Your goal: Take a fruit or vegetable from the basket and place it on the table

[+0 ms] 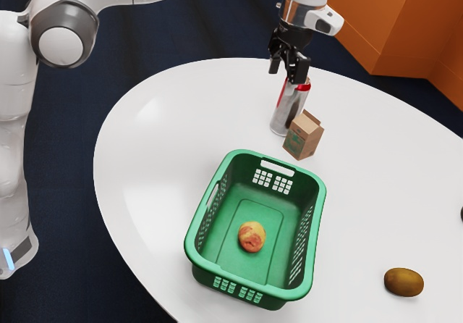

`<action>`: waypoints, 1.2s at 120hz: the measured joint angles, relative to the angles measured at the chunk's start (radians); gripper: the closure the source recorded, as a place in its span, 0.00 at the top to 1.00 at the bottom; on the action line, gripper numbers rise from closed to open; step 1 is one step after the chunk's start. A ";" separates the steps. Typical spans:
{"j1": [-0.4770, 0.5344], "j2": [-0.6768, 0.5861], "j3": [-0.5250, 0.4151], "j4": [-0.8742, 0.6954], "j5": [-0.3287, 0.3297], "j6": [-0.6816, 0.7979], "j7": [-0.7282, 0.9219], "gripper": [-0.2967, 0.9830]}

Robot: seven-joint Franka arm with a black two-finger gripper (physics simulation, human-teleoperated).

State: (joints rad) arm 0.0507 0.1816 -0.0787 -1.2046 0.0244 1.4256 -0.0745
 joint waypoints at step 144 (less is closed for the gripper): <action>-0.002 -0.348 -0.123 -0.289 -0.033 -0.220 -0.377 0.77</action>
State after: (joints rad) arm 0.0491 -0.1668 -0.2021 -1.4936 -0.0083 1.2056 -0.4519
